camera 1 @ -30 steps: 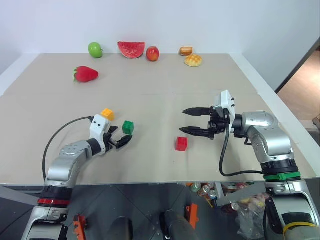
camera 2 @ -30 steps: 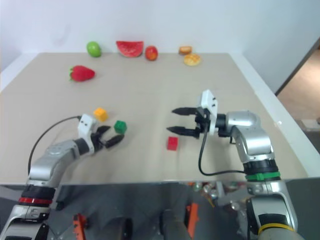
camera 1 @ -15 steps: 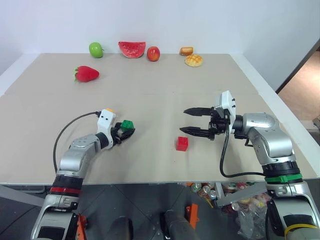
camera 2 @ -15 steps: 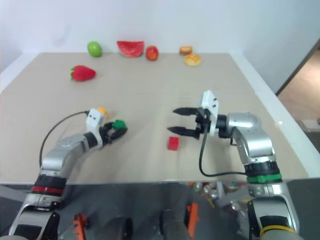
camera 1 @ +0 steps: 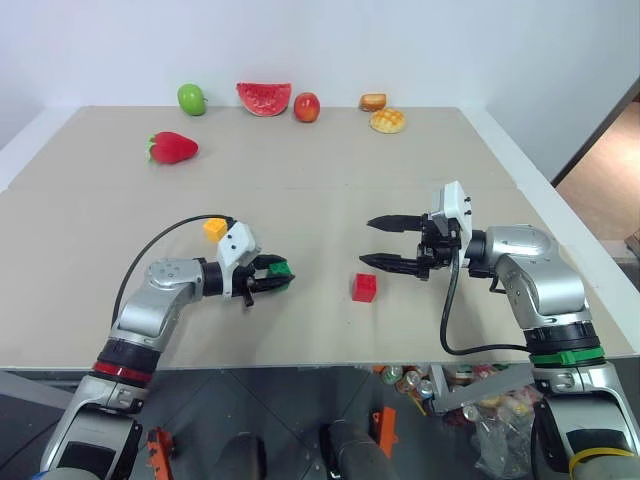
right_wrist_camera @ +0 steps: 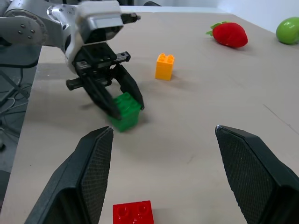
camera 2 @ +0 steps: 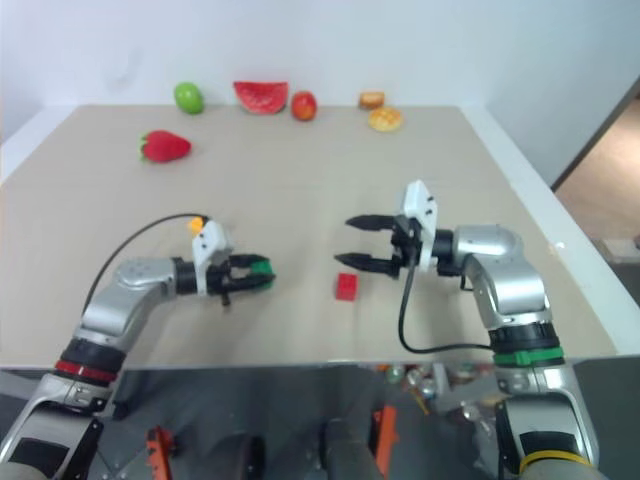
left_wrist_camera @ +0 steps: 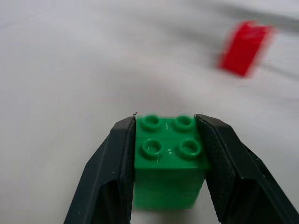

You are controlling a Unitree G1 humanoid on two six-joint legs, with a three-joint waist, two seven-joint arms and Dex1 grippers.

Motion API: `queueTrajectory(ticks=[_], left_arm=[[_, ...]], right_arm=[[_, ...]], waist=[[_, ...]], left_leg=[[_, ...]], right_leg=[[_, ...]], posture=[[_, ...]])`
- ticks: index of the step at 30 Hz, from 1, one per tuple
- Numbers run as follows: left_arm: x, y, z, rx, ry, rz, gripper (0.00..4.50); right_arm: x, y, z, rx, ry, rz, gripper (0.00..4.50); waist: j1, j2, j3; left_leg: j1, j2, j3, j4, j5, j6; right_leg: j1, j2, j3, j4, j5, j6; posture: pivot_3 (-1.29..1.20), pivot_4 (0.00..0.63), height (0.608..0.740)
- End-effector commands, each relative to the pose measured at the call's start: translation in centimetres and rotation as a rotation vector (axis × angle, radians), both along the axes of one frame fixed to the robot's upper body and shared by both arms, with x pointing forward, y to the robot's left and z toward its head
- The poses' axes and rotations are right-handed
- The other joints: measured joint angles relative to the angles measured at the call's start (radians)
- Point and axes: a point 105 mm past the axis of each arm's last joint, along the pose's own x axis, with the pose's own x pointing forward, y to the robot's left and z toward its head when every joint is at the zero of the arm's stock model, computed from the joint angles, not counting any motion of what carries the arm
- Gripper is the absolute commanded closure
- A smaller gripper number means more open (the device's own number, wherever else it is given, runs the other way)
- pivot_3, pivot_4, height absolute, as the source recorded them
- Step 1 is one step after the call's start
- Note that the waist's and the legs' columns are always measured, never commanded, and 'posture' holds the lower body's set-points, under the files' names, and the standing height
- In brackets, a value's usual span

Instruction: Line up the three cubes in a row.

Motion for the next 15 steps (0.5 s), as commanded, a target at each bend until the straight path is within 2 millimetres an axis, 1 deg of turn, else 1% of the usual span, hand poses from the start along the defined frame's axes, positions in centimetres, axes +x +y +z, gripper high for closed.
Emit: queueTrajectory(ticks=[1, 4, 8, 12, 15], left_arm=[[0.6, -0.7, 0.4, 0.037, -0.041, -0.121, 2.47], [1.3, -1.3, 0.3, 0.035, -0.042, -0.159, 2.47], [1.9, -2.5, 0.5, -0.001, -0.038, -0.205, 2.47], [2.2, -3.6, 0.4, -0.015, -0.046, -0.237, 2.47], [2.3, -3.8, 0.8, -0.039, -0.049, -0.237, 2.47]], right_arm=[[-1.7, -1.8, 1.1, -0.003, -0.011, 0.008, 0.9], [-2.5, -3.1, 0.8, -0.016, 0.017, -0.019, 0.9], [-2.7, -4.5, 0.7, -0.023, 0.028, -0.082, 0.9], [-3.1, -4.6, 0.7, -0.013, 0.028, -0.102, 0.9], [-3.4, -4.4, 0.6, -0.007, 0.032, -0.107, 0.9]], waist=[[0.005, 0.0, 0.0], [0.004, 0.0, 0.0], [-0.002, 0.0, 0.0], [-0.003, 0.0, 0.0], [-0.002, 0.0, 0.0]], left_leg=[[-0.001, 0.0, -0.001, 0.0, 0.0, 0.0], [-0.001, -0.001, -0.001, 0.0, 0.0, 0.0], [-0.001, -0.001, 0.0, 0.0, 0.0, 0.001], [-0.001, 0.0, -0.001, 0.0, 0.0, 0.001], [0.0, 0.0, -0.001, 0.0, -0.001, 0.001]], right_leg=[[0.0, 0.0, -0.002, 0.0, 0.0, 0.0], [0.0, 0.0, -0.001, 0.0, -0.001, 0.0], [0.0, 0.0, 0.0, -0.001, -0.001, 0.001], [0.0, 0.001, 0.0, -0.001, -0.001, 0.001], [0.0, 0.001, 0.0, 0.0, -0.001, 0.001]], posture=[[0.0, 0.15, 0.74], [0.0, 0.15, 0.74], [0.0, 0.15, 0.74], [0.0, 0.15, 0.74], [0.0, 0.15, 0.74]])
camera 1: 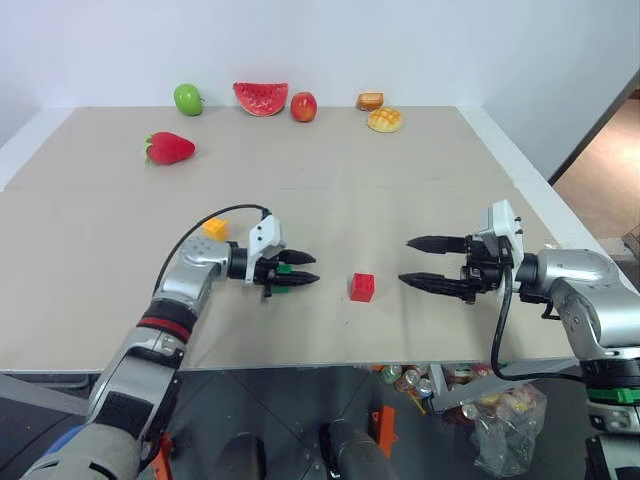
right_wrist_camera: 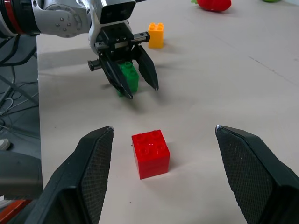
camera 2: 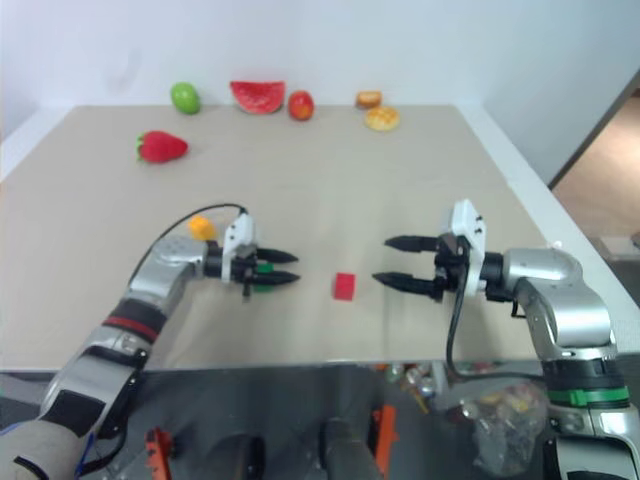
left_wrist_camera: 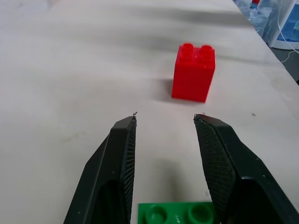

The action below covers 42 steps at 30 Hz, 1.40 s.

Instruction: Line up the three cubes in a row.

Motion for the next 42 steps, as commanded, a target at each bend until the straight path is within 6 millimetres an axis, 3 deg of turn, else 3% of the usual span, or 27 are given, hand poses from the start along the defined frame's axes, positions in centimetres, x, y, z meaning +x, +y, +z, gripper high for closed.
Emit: queueTrajectory(ticks=[1, 6, 15, 19, 28, 42], left_arm=[[0.4, 0.2, 1.2, -0.035, -0.032, 0.009, 2.47], [1.1, 2.8, 2.7, -0.074, -0.01, 0.085, 2.47], [0.4, 6.3, 3.1, -0.062, -0.004, 0.164, 2.47], [-0.2, 6.2, 3.1, -0.06, -0.001, 0.16, 2.47], [-0.7, 4.1, 3.3, -0.06, -0.019, 0.117, 2.47], [1.1, 4.3, 1.3, 0.062, -0.038, 0.116, 2.47]], right_arm=[[-0.7, 0.1, 1.4, 0.016, -0.056, 0.002, 0.9], [-0.7, -0.2, 1.3, 0.018, -0.05, -0.015, 0.9], [0.2, 0.5, 1.4, 0.027, -0.043, 0.009, 0.9], [0.5, 0.8, 1.5, 0.026, -0.044, 0.027, 0.9], [0.6, 1.4, 1.3, 0.027, -0.043, 0.048, 0.9], [0.1, 0.9, 1.5, 0.034, -0.053, 0.011, 0.9]], waist=[[0.0, 0.0, 0.0], [-0.001, 0.0, 0.0], [0.0, 0.0, 0.0], [0.001, 0.0, 0.0], [0.001, 0.0, 0.0], [0.001, 0.0, 0.0]], left_leg=[[0.0, 0.0, 0.0, 0.0, 0.0, 0.0], [0.0, 0.0, 0.0, 0.0, 0.0, 0.0], [0.0, 0.0, 0.0, 0.0, 0.0, 0.0], [-0.001, 0.001, 0.0, 0.0, 0.0, 0.0], [-0.001, 0.0, 0.0, 0.001, 0.0, 0.0], [-0.001, 0.0, 0.0, 0.001, 0.0, 0.0]], right_leg=[[0.0, 0.0, 0.0, 0.0, 0.0, 0.0], [0.0, 0.0, 0.0, 0.0, 0.0, 0.0], [0.0, 0.0, 0.0, 0.0, 0.0, 0.001], [0.0, 0.0, -0.001, 0.0, 0.0, 0.001], [0.0, -0.001, 0.0, 0.0, 0.0, 0.001], [0.0, 0.0, 0.0, 0.0, 0.0, 0.001]], posture=[[0.0, 0.15, 0.74], [0.0, 0.15, 0.74], [0.0, 0.15, 0.74], [0.0, 0.15, 0.74], [0.0, 0.15, 0.74], [0.0, 0.15, 0.74]])
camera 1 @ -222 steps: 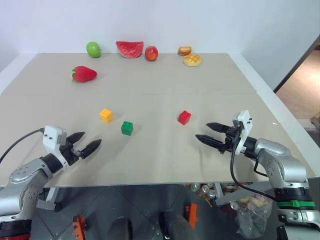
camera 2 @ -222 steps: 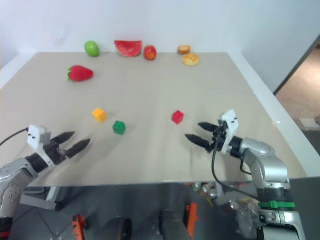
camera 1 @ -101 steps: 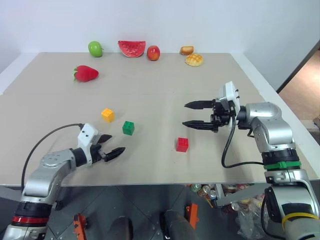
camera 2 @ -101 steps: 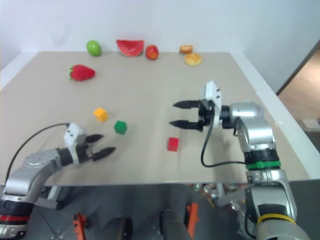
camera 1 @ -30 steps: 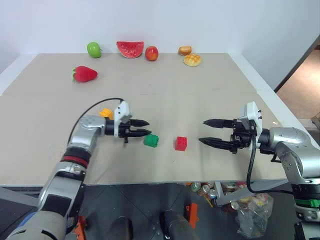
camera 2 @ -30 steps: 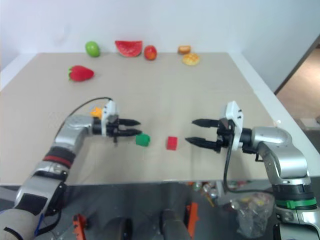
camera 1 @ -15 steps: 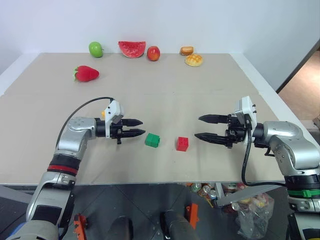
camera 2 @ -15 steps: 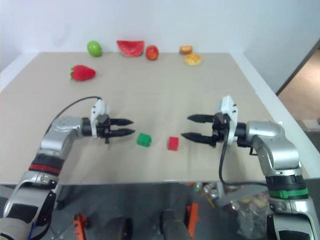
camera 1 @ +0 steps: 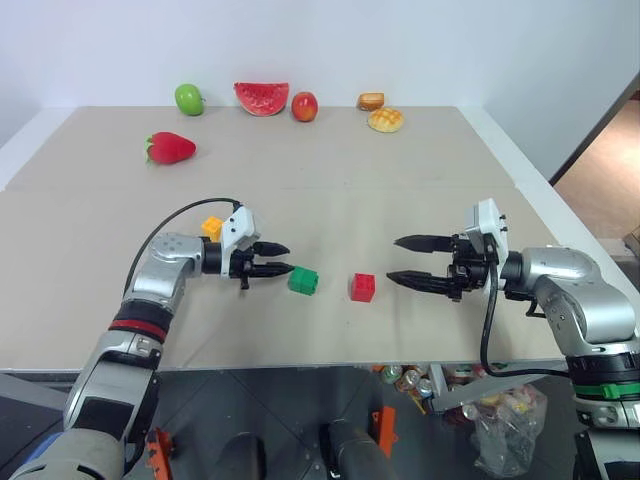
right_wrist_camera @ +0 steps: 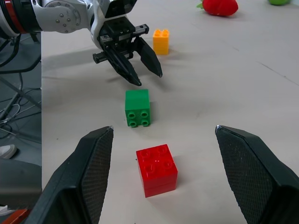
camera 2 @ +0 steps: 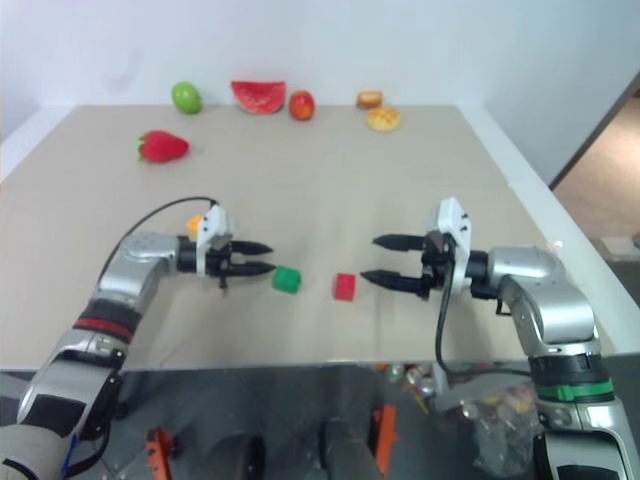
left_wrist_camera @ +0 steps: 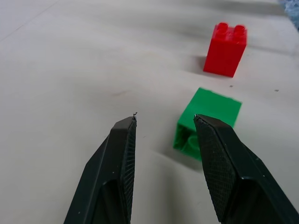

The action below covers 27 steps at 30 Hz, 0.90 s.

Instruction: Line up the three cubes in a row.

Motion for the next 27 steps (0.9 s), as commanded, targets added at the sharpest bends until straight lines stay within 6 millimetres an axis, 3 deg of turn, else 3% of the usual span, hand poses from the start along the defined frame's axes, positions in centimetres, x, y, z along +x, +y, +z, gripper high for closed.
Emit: queueTrajectory(ticks=[1, 18, 27], left_arm=[[0.1, -0.3, 0.8, 0.009, -0.041, -0.031, 2.47], [-0.1, 0.4, 0.4, 0.036, -0.026, -0.036, 2.47], [-0.7, 4.0, -2.5, 0.181, -0.002, 0.01, 2.47]], right_arm=[[-0.4, -0.3, 1.9, 0.011, -0.071, -0.006, 0.9], [-0.1, -0.1, 1.9, 0.017, -0.083, -0.012, 0.9], [-0.2, -0.2, 1.9, 0.015, -0.085, -0.017, 0.9]], waist=[[0.0, 0.0, 0.0], [0.0, 0.0, 0.0], [-0.001, 0.0, 0.0]], left_leg=[[0.0, 0.0, 0.0, 0.0, 0.0, 0.0], [0.0, 0.0, 0.0, 0.0, 0.0, 0.0], [0.001, 0.0, 0.0, 0.0, 0.0, 0.0]], right_leg=[[0.0, 0.0, 0.0, 0.0, 0.0, 0.0], [0.0, 0.0, 0.0, 0.0, 0.0, 0.0], [0.0, 0.0, 0.0, 0.0, 0.0, 0.0]], posture=[[0.0, 0.15, 0.74], [0.0, 0.15, 0.74], [0.0, 0.15, 0.74]])
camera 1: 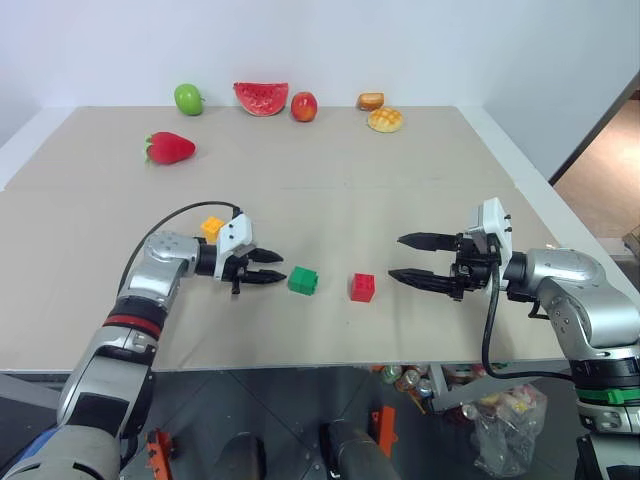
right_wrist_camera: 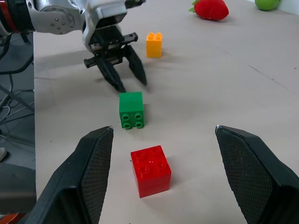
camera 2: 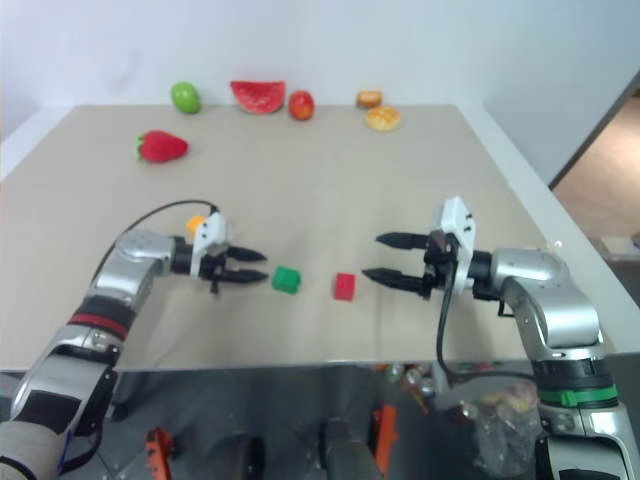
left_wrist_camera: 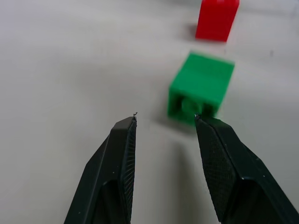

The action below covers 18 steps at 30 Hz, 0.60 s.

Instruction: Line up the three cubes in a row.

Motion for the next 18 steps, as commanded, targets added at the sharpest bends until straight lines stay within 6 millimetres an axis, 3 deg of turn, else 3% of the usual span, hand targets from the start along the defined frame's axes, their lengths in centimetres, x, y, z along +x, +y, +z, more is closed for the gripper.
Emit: queueTrajectory(ticks=[1, 7, 18], left_arm=[[-0.2, 2.0, -0.8, 0.056, -0.011, 0.029, 2.47], [-0.1, 3.3, -1.2, 0.039, 0.004, 0.081, 2.47], [1.4, -1.1, 6.1, -0.278, -0.036, 0.063, 2.47]], right_arm=[[-0.2, 0.0, 1.4, 0.007, -0.058, 0.006, 0.9], [-0.2, -0.1, 1.4, 0.005, -0.058, 0.005, 0.9], [0.0, 0.1, 1.4, -0.003, -0.06, 0.014, 0.9]], waist=[[0.0, 0.0, 0.0], [-0.003, 0.0, 0.0], [0.001, 0.0, 0.0]], left_leg=[[0.0, 0.0, 0.0, 0.0, 0.0, 0.0], [0.001, 0.0, 0.001, 0.0, 0.0, 0.0], [-0.001, 0.001, 0.0, 0.002, 0.0, 0.0]], right_leg=[[0.0, 0.0, 0.0, 0.0, 0.0, 0.0], [0.0, 0.0, 0.001, 0.001, 0.0, 0.0], [0.0, 0.001, -0.001, 0.001, 0.001, -0.001]], posture=[[0.0, 0.15, 0.74], [0.0, 0.15, 0.74], [0.0, 0.15, 0.74]])
